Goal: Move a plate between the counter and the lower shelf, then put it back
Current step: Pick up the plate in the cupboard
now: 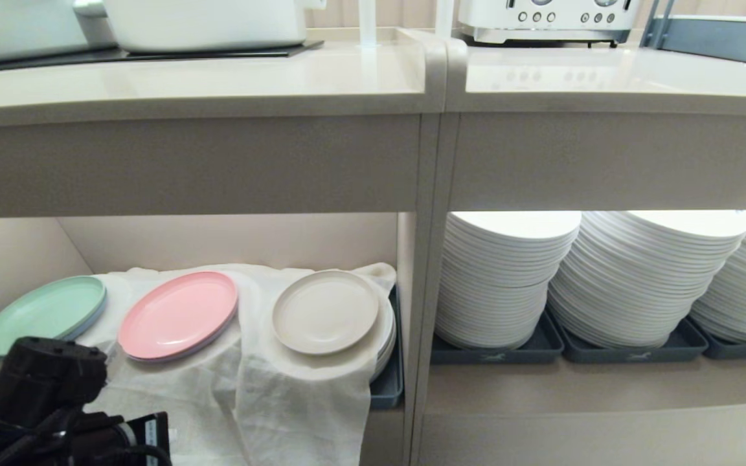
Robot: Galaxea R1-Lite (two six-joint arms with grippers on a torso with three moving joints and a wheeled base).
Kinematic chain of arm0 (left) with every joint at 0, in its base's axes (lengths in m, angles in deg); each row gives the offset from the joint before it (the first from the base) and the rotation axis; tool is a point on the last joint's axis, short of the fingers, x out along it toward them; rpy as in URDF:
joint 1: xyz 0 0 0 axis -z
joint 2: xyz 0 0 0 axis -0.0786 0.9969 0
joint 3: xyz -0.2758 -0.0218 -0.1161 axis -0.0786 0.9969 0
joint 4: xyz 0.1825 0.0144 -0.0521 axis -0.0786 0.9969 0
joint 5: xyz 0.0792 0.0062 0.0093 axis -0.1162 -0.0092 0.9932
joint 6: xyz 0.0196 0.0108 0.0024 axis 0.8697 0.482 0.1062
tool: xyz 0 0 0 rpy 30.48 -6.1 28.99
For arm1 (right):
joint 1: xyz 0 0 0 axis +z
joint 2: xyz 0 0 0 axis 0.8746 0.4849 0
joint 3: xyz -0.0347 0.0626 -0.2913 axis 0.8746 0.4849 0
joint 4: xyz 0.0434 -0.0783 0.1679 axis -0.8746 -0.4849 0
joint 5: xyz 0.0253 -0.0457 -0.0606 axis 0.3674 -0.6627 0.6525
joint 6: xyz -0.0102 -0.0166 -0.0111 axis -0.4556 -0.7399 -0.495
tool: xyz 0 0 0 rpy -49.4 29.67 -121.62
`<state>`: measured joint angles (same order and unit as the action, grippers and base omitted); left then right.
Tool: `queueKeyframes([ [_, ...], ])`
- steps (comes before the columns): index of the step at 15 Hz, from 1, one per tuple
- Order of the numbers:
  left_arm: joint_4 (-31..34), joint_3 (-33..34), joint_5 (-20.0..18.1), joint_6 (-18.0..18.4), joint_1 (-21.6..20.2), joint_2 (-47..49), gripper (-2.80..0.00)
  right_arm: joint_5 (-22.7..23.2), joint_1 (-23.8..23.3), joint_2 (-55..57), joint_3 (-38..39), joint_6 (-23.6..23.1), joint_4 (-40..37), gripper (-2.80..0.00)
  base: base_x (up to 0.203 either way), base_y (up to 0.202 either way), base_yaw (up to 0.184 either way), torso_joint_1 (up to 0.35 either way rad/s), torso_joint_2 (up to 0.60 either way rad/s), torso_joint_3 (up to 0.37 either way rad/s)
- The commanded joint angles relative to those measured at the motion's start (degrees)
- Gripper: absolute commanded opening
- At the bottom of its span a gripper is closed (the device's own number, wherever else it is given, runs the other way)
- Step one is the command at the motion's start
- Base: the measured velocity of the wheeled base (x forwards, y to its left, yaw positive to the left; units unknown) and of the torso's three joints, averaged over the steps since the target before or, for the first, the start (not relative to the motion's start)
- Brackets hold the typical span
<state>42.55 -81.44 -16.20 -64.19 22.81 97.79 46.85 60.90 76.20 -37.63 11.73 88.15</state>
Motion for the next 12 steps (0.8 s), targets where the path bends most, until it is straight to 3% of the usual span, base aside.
queueKeyframes([
  [1,-0.1,0.7,2.4,3.1,0.0,-3.8,-2.80,0.0,0.1,0.0,0.0,0.0,0.0,-2.80,0.000,0.000,0.000,0.000,0.00,0.000],
  [4,-0.2,1.0,6.7,8.7,0.2,-9.3,-2.80,0.0,0.0,0.0,0.0,0.0,0.0,-2.80,0.000,0.000,0.000,0.000,0.00,0.000],
  [7,-4.1,3.7,7.3,17.3,-0.8,-16.8,-2.80,0.0,0.0,0.0,0.0,0.0,0.0,-2.80,0.000,0.000,0.000,0.000,0.00,0.000],
  [9,-12.7,8.8,4.0,24.9,-7.2,-20.7,-2.80,0.0,0.0,0.0,0.0,0.0,0.0,-2.80,0.000,0.000,0.000,0.000,0.00,0.000],
  [10,-17.1,11.9,0.1,28.0,-10.4,-23.5,-2.80,0.0,0.0,0.0,0.0,0.0,0.0,-2.80,0.000,0.000,0.000,0.000,0.00,0.000],
  [12,-23.4,17.9,-5.2,32.1,-14.4,-29.2,-2.80,0.0,0.0,0.0,0.0,0.0,0.0,-2.80,0.000,0.000,0.000,0.000,0.00,0.000],
])
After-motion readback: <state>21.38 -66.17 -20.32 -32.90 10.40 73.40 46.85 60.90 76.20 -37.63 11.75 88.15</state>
